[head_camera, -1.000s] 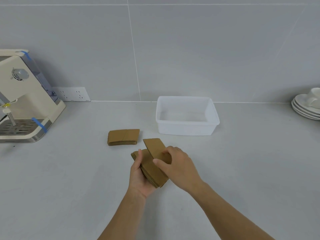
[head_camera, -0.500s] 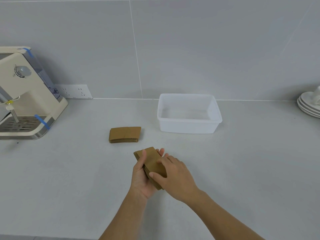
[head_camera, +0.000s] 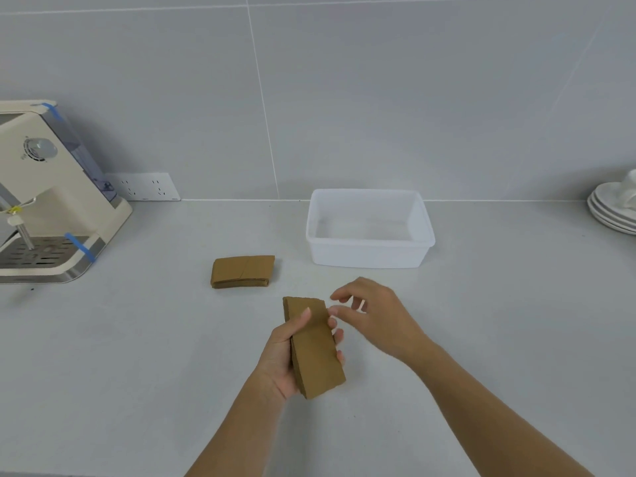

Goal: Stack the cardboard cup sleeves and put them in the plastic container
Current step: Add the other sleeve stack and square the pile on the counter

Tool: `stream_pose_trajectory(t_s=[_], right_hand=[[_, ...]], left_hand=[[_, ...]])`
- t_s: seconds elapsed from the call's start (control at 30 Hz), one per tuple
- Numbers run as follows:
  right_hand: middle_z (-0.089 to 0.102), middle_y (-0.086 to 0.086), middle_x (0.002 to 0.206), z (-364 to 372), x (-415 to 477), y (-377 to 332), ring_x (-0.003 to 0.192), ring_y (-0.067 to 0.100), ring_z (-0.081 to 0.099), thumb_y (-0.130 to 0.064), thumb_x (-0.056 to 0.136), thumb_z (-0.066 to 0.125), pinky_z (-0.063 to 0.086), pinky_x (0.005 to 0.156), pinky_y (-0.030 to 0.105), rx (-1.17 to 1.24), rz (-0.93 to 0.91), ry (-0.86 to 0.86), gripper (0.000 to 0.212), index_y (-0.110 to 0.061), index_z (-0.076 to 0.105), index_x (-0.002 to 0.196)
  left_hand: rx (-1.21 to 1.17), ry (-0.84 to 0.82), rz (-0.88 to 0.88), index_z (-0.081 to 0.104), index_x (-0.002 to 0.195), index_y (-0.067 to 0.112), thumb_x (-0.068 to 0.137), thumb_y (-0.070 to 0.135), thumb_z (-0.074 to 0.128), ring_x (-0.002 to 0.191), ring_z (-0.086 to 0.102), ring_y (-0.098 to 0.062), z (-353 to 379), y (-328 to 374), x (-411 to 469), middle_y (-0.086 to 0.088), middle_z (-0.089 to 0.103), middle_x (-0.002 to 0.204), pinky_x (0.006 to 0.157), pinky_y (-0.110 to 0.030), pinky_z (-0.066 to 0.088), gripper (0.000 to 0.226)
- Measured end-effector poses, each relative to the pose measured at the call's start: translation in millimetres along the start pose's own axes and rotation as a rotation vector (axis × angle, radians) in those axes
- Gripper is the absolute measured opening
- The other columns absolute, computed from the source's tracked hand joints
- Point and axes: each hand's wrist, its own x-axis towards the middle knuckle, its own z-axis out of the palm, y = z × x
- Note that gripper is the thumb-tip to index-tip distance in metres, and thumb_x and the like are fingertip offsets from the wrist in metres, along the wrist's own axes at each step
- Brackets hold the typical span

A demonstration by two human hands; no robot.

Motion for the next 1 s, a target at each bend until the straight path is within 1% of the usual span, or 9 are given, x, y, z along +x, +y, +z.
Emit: stream_pose_trajectory(t_s=[0.1, 0.2, 0.33, 0.5, 0.67, 0.77, 0.87, 0.93, 1.0], right_hand=[[0.061, -0.010, 0.104, -12.6, 8.4, 5.9, 0.092, 0.002, 0.054, -0.028, 0.084, 0.065, 0.037, 0.073, 0.012, 0.107, 0.022, -0.072, 0.023, -0.025, 0.066, 0.106], [0.063, -0.011, 0.107, -21.7, 12.7, 6.7, 0.098, -0.001, 0.054, -0.026, 0.082, 0.068, 0.037, 0.076, 0.013, 0.145, 0.018, -0.227, 0.032, -0.023, 0.064, 0.113], [0.063, -0.012, 0.095, -26.7, 12.1, 8.7, 0.086, -0.003, 0.058, -0.018, 0.080, 0.071, 0.042, 0.075, 0.013, 0.221, 0.037, -0.407, 0.031, -0.014, 0.066, 0.110], [0.065, -0.001, 0.080, -30.6, 11.1, 16.1, 0.068, 0.002, 0.059, -0.010, 0.078, 0.072, 0.045, 0.064, 0.011, 0.312, 0.078, -0.463, 0.015, -0.009, 0.067, 0.092], [0.062, 0.004, 0.076, -32.5, 10.6, 21.9, 0.066, 0.012, 0.056, -0.003, 0.079, 0.068, 0.047, 0.061, 0.019, 0.345, 0.070, -0.443, 0.011, -0.013, 0.062, 0.079], [0.063, 0.002, 0.077, -36.4, 11.9, 22.7, 0.070, 0.009, 0.058, -0.003, 0.079, 0.068, 0.048, 0.069, 0.019, 0.352, 0.055, -0.383, 0.013, -0.015, 0.063, 0.077], [0.063, 0.001, 0.075, -40.4, 14.8, 22.1, 0.065, 0.005, 0.059, -0.001, 0.079, 0.068, 0.049, 0.068, 0.016, 0.402, 0.061, -0.304, 0.013, -0.012, 0.063, 0.078], [0.064, 0.001, 0.074, -43.5, 17.2, 23.3, 0.065, 0.006, 0.061, 0.002, 0.079, 0.067, 0.050, 0.067, 0.015, 0.449, 0.075, -0.223, 0.013, -0.010, 0.063, 0.078], [0.066, 0.003, 0.076, -45.9, 19.9, 25.7, 0.070, 0.014, 0.062, 0.003, 0.079, 0.067, 0.050, 0.072, 0.020, 0.511, 0.093, -0.144, 0.012, -0.009, 0.063, 0.079]], left_hand=[[0.083, -0.116, -0.048, 0.065, 0.099, 0.007, 0.053, 0.026, 0.086, 0.075, 0.061, -0.024, 3.3, -3.4, -0.9, -0.009, 0.063, 0.084, 0.065, -0.037, 0.050, 0.054], [0.169, -0.208, -0.100, 0.064, 0.098, 0.007, 0.055, 0.026, 0.085, 0.073, 0.060, -0.023, 6.8, -5.7, -2.3, -0.010, 0.063, 0.085, 0.066, -0.037, 0.051, 0.052], [0.292, -0.297, -0.173, 0.063, 0.100, 0.008, 0.057, 0.028, 0.083, 0.074, 0.061, -0.022, 9.9, -7.8, 0.1, -0.008, 0.064, 0.086, 0.067, -0.036, 0.052, 0.052], [0.352, -0.321, -0.234, 0.063, 0.104, 0.008, 0.058, 0.036, 0.083, 0.078, 0.062, -0.021, 11.9, -13.7, 5.0, -0.008, 0.065, 0.088, 0.067, -0.035, 0.051, 0.058], [0.355, -0.242, -0.203, 0.064, 0.111, 0.008, 0.057, 0.048, 0.081, 0.081, 0.063, -0.023, 13.0, -13.5, 7.2, -0.012, 0.066, 0.098, 0.071, -0.039, 0.053, 0.069], [0.359, -0.154, -0.140, 0.065, 0.114, 0.007, 0.060, 0.058, 0.074, 0.087, 0.064, -0.027, 16.7, -7.0, 6.1, -0.016, 0.067, 0.104, 0.079, -0.044, 0.052, 0.075], [0.364, -0.032, -0.052, 0.066, 0.115, 0.008, 0.064, 0.061, 0.063, 0.090, 0.063, -0.029, 13.7, 1.6, 4.2, -0.015, 0.067, 0.104, 0.090, -0.045, 0.046, 0.074], [0.305, -0.015, 0.018, 0.063, 0.120, 0.007, 0.064, 0.059, 0.065, 0.095, 0.062, -0.029, 8.6, 5.4, 0.9, -0.015, 0.065, 0.110, 0.090, -0.042, 0.045, 0.076], [0.214, -0.009, 0.108, 0.059, 0.123, 0.003, 0.059, 0.055, 0.076, 0.105, 0.060, -0.030, 2.5, 6.9, -2.3, -0.017, 0.062, 0.119, 0.088, -0.039, 0.049, 0.084]])
